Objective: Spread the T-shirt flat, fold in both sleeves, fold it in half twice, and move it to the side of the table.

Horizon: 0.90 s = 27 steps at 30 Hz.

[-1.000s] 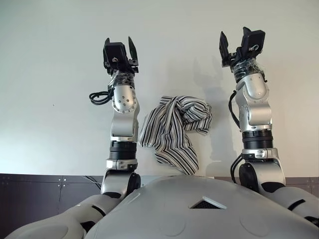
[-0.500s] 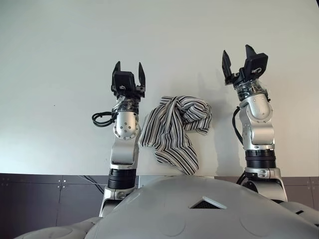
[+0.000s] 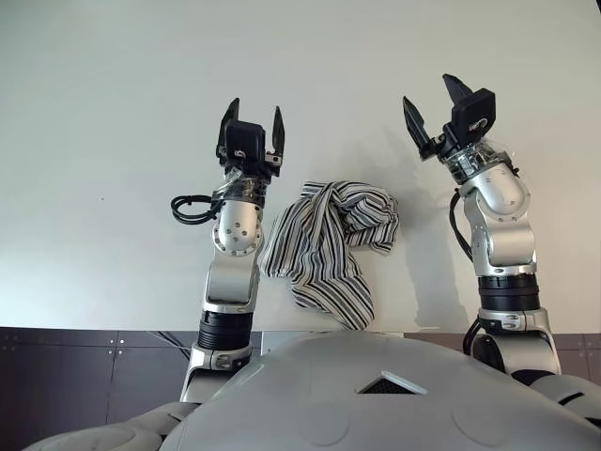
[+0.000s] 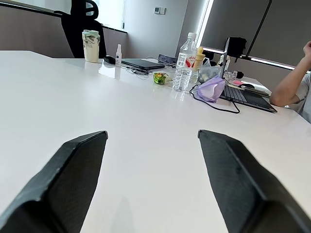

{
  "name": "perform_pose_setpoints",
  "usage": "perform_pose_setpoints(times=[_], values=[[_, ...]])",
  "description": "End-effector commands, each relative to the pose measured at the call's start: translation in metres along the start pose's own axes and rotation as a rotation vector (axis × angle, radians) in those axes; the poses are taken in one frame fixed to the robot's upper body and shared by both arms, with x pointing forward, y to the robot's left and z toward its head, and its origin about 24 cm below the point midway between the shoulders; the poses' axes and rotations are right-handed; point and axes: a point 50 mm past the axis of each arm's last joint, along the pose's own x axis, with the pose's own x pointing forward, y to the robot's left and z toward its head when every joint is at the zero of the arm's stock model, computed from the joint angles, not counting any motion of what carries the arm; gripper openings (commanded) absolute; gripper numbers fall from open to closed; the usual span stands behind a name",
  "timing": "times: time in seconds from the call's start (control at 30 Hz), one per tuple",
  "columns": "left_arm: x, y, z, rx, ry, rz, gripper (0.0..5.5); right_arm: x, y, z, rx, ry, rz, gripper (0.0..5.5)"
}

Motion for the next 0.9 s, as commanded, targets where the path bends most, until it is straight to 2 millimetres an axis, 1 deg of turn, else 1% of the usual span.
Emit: perform_pose_setpoints(times=[0.03,0.27,0.3,0.33,0.37,0.43,0.5,0.53,0.6,0.63,0.67,0.73,0.8,0.9], values=[[0.003,-0.002,0.003,-0.01,-0.001,0.02,3.03,0.002,0.003,0.005,0.007,-0.011,0.009,3.44],[0.004,0.0,0.0,-0.002,0.008,0.022,3.03,0.003,0.002,0.005,0.008,-0.011,0.007,3.44],[0.004,0.0,0.0,-0.002,0.008,0.008,3.03,0.002,0.002,0.006,0.024,-0.008,0.028,3.44],[0.003,0.0,0.002,-0.005,-0.003,-0.031,3.03,-0.001,0.004,0.01,0.065,-0.012,0.107,3.44],[0.002,0.001,0.006,-0.016,-0.016,-0.08,3.03,-0.005,0.003,0.016,0.113,-0.014,0.187,3.44],[-0.008,0.008,0.022,-0.106,-0.052,-0.271,3.03,-0.017,-0.015,0.03,0.156,0.039,0.372,3.44],[-0.028,0.014,0.035,-0.15,-0.046,-0.505,3.03,-0.032,-0.034,0.046,0.184,0.114,0.545,3.44],[-0.039,0.014,0.038,-0.151,-0.02,-0.606,3.03,-0.04,-0.038,0.052,0.197,0.153,0.63,3.44],[-0.062,0.009,0.038,-0.156,0.046,-0.793,3.03,-0.056,-0.035,0.057,0.173,0.232,0.796,3.44],[-0.074,0.004,0.035,-0.142,0.086,-0.877,3.03,-0.064,-0.029,0.056,0.147,0.274,0.877,3.44],[-0.081,0.002,0.034,-0.133,0.114,-0.929,3.03,-0.068,-0.025,0.056,0.131,0.302,0.928,3.44],[-0.094,-0.001,0.019,-0.092,0.21,-0.993,3.03,-0.075,-0.014,0.047,0.109,0.359,1.027,3.44],[-0.1,0.003,0.0,-0.035,0.297,-1.007,3.03,-0.081,-0.002,0.027,0.055,0.423,1.089,3.44],[-0.103,0.013,-0.017,0.031,0.378,-1.022,3.03,-0.089,0.015,-0.002,0.002,0.482,1.096,3.44]])
